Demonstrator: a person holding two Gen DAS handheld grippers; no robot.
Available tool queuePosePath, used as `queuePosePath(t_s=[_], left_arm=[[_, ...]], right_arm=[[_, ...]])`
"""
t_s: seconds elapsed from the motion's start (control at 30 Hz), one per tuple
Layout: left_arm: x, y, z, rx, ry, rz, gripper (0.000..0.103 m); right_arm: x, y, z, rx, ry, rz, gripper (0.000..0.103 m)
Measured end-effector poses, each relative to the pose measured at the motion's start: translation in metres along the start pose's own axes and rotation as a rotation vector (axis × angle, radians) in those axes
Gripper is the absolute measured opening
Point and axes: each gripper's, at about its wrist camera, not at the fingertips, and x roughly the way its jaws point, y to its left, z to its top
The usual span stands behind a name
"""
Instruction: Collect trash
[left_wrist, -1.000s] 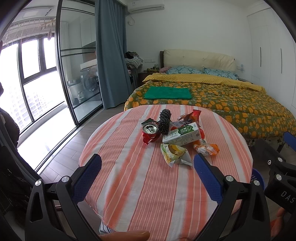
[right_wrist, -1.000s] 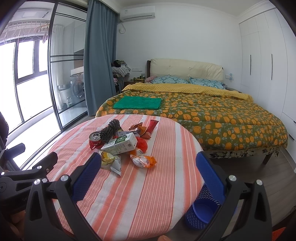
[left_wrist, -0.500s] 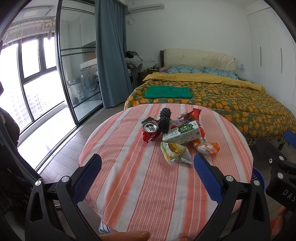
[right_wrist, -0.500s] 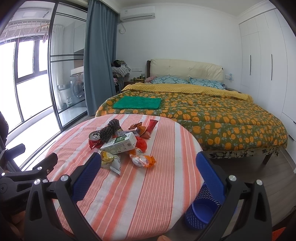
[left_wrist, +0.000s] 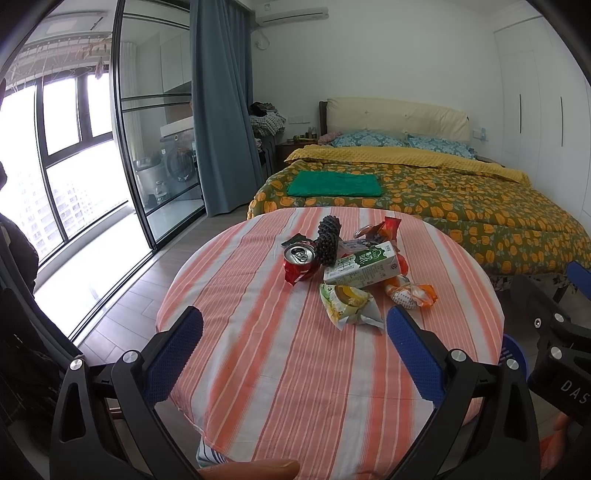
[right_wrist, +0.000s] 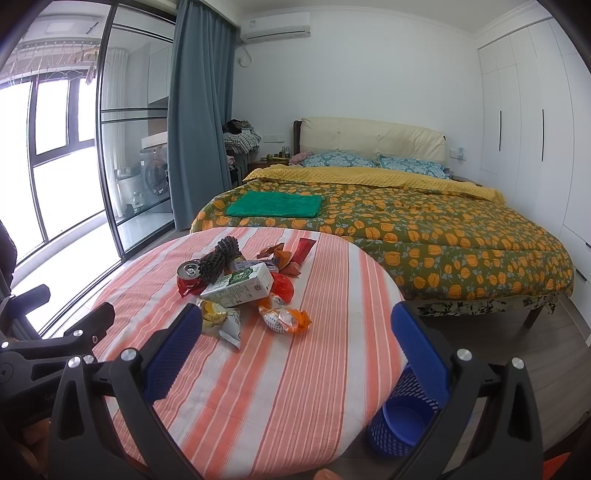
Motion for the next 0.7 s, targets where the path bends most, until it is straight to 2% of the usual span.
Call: queuePosePath(t_s=[0.7], left_arm=[[0.0012, -0.0023, -0.0029, -0.008, 0.005, -0.007, 0.099]], right_arm=[[-0.0009, -0.001, -0.0003, 0.0, 0.0, 0.0, 0.099]])
